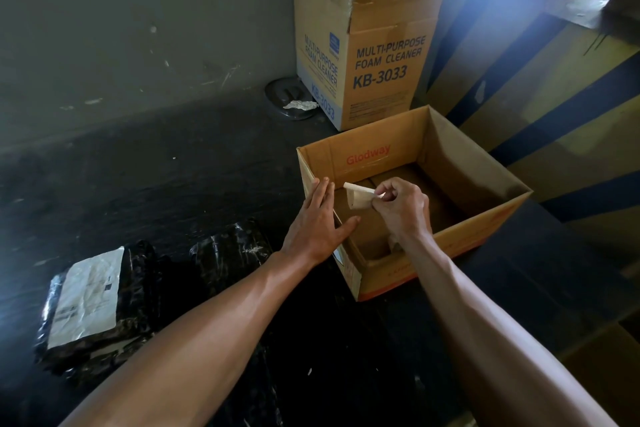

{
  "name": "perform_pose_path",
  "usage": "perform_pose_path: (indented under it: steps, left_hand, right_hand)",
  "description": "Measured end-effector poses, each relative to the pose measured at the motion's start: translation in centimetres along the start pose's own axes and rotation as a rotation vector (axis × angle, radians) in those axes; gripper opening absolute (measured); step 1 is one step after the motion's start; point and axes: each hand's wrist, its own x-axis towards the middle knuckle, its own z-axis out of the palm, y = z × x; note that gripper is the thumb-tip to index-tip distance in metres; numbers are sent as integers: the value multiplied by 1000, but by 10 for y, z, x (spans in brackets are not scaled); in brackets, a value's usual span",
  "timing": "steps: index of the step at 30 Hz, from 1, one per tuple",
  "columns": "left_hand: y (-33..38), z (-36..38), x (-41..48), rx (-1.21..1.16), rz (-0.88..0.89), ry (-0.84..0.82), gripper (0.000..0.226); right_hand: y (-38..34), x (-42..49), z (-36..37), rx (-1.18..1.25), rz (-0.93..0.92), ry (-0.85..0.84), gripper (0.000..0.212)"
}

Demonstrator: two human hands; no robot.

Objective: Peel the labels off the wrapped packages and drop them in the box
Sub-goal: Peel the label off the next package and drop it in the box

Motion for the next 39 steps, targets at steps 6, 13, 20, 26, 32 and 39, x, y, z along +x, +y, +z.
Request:
perform_pose_path:
  steps: [6, 13, 20, 26, 32, 39]
  left_hand:
    - [-1, -1, -1, -11, 18, 3, 93]
    - [0, -1, -1, -13, 5, -4, 93]
    - [-2, 0, -1, -26, 12, -1, 93]
    - [-1, -1, -1, -18, 7, -11, 94]
    - [-1, -2, -1, -27, 24, 1, 90]
    - [-3, 1, -1, -30, 24, 3, 93]
  right_hand:
    - [-1, 0, -1, 66, 44, 3, 13]
    - [-1, 0, 1, 49, 60, 6, 15]
    - [1, -1, 0, 49, 21, 5, 12]
    - [1, -1, -1, 50, 5, -5, 11]
    - [0, -2, -2, 50, -2, -16, 7]
    - [0, -3, -2, 42, -17, 8, 8]
